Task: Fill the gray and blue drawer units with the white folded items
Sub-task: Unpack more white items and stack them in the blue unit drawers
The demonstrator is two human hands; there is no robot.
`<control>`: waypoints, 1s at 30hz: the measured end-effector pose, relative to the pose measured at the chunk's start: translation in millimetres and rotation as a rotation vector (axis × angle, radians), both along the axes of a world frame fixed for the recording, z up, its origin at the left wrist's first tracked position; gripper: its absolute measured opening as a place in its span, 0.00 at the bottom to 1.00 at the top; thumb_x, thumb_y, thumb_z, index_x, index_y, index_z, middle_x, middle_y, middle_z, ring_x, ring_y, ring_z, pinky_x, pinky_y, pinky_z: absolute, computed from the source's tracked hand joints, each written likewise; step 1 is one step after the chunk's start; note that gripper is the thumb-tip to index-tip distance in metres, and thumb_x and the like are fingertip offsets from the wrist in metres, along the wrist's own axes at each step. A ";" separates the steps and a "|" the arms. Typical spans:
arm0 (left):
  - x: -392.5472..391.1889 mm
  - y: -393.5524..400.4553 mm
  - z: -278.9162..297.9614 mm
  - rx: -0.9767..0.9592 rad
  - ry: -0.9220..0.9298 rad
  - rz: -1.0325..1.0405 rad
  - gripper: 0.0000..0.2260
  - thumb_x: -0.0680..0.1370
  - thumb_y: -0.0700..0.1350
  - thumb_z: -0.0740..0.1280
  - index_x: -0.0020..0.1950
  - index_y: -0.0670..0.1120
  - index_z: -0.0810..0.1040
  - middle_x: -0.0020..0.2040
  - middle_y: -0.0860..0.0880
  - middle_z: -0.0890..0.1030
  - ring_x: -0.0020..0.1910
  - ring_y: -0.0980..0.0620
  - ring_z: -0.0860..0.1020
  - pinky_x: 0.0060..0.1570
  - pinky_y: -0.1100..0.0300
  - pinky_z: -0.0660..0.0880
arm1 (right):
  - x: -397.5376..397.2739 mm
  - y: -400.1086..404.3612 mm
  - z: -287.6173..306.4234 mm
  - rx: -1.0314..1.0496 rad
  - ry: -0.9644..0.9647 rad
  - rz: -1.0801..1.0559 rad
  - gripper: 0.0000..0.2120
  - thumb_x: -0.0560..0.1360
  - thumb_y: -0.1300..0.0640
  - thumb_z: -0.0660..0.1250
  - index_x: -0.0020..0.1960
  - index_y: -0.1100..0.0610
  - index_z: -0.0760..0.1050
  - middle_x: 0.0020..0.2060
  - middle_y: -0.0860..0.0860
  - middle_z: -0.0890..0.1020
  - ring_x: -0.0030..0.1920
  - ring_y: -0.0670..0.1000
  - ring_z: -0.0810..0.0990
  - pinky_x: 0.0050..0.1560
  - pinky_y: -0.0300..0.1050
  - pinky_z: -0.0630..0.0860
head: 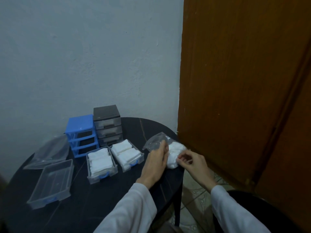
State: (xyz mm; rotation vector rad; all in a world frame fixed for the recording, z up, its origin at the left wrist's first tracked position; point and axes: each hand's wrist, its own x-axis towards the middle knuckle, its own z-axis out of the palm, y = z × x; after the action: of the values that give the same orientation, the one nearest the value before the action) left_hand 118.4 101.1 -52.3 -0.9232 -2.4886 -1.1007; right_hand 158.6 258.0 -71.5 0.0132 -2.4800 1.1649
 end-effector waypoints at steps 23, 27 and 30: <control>-6.8 -7.9 -15.6 -0.075 -0.061 -0.036 0.26 0.72 0.51 0.71 0.69 0.51 0.69 0.65 0.51 0.72 0.64 0.56 0.67 0.61 0.69 0.59 | -11.7 -15.8 2.6 0.176 0.021 -0.141 0.04 0.71 0.58 0.70 0.45 0.54 0.77 0.43 0.49 0.81 0.44 0.46 0.79 0.45 0.38 0.77; -7.2 -5.5 -16.7 -0.085 -0.054 -0.022 0.26 0.72 0.49 0.71 0.69 0.51 0.69 0.65 0.51 0.72 0.65 0.55 0.67 0.62 0.68 0.59 | -7.2 -10.8 2.7 0.072 0.032 -0.110 0.03 0.73 0.58 0.69 0.46 0.54 0.77 0.41 0.46 0.80 0.42 0.43 0.78 0.40 0.30 0.74; -7.5 -2.9 -18.0 -0.071 -0.050 -0.016 0.25 0.73 0.49 0.71 0.68 0.50 0.70 0.64 0.50 0.72 0.65 0.55 0.68 0.61 0.69 0.59 | -9.9 -11.1 1.2 0.051 0.052 -0.135 0.06 0.70 0.57 0.73 0.44 0.53 0.77 0.40 0.47 0.80 0.42 0.45 0.79 0.40 0.30 0.74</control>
State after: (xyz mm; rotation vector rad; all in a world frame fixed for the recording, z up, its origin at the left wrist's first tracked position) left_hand 110.9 98.3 -70.2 -0.9481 -2.5807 -1.0591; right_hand 148.7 246.9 -70.3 -0.1068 -2.4236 1.0325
